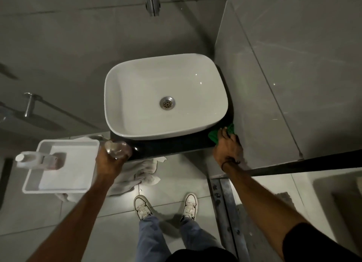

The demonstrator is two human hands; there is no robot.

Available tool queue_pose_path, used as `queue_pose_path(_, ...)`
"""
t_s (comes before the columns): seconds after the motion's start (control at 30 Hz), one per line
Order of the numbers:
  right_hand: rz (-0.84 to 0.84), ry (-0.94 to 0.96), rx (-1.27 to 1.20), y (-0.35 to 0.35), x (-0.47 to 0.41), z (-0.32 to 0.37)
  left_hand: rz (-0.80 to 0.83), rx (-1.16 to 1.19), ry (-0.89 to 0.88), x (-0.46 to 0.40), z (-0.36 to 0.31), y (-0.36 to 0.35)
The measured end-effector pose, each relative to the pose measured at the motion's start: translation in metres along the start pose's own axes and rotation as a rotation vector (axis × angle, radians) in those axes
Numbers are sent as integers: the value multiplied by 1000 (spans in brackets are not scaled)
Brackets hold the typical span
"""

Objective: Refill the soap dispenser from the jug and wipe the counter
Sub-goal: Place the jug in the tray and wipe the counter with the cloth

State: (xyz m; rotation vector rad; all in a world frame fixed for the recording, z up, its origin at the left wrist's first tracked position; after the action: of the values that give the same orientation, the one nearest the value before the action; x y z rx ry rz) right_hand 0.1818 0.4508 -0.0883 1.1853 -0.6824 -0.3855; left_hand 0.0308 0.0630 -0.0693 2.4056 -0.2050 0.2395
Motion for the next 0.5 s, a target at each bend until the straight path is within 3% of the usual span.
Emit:
queue_pose_path(0.13,43,-28,-72,-21,15,24,-12,-14,12,2,15,6)
queue_pose_path(0.5,208,289,-40,-84,83,194,-192,-20,124,17,31,80)
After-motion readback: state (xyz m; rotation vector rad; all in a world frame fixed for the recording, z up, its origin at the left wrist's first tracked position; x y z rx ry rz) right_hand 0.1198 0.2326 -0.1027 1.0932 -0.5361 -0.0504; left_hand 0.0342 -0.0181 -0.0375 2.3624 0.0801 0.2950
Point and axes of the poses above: each hand's wrist, its own x-axis away from the middle knuckle, its own y-axis out of the back of the hand, z = x × y, the point moved 3 cm from there along -x, towards the middle knuckle, and after that the axes turned 6 degrees about -x, right-handed, at the moved point
